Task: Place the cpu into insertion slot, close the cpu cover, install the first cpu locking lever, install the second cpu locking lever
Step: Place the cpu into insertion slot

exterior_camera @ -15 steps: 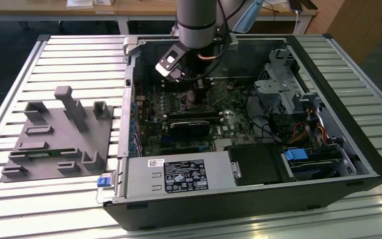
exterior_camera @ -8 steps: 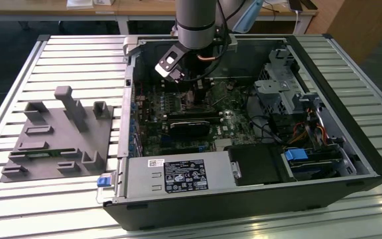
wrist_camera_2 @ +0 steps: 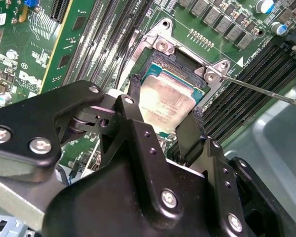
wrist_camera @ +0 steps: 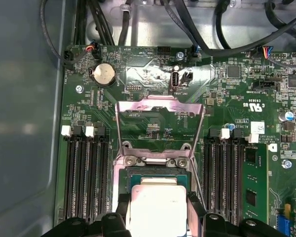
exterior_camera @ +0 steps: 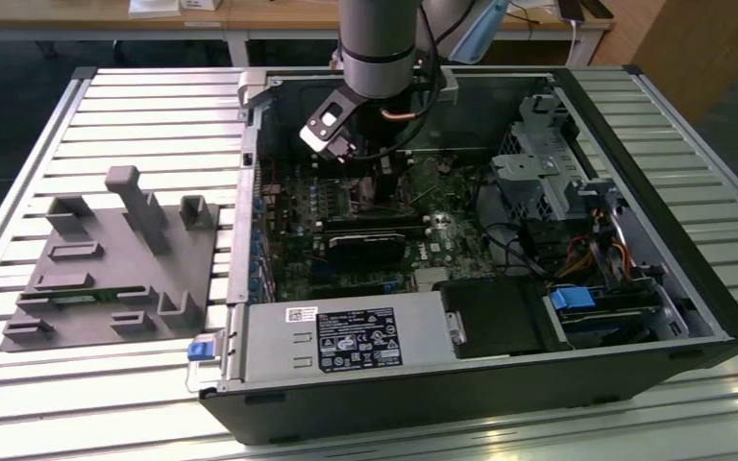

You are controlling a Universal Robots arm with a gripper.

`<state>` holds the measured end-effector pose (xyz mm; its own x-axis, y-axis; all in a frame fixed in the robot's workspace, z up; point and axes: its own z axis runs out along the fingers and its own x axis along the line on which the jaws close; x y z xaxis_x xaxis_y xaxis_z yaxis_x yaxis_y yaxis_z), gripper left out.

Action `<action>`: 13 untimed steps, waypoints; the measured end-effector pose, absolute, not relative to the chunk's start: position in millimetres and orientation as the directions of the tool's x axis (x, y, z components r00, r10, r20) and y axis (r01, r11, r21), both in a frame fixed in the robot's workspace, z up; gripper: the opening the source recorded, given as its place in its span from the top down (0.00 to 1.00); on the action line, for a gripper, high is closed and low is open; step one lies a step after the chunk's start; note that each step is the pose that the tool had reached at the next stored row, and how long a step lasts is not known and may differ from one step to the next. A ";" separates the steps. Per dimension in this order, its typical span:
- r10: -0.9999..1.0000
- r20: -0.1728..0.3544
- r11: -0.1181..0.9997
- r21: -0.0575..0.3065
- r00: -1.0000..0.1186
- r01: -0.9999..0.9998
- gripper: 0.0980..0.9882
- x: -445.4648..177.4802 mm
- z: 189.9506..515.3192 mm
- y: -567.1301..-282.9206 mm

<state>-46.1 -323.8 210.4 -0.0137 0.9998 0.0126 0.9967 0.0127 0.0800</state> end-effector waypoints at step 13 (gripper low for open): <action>1.000 0.013 0.012 0.080 -0.013 0.997 0.51 -46.1 207.9 -323.7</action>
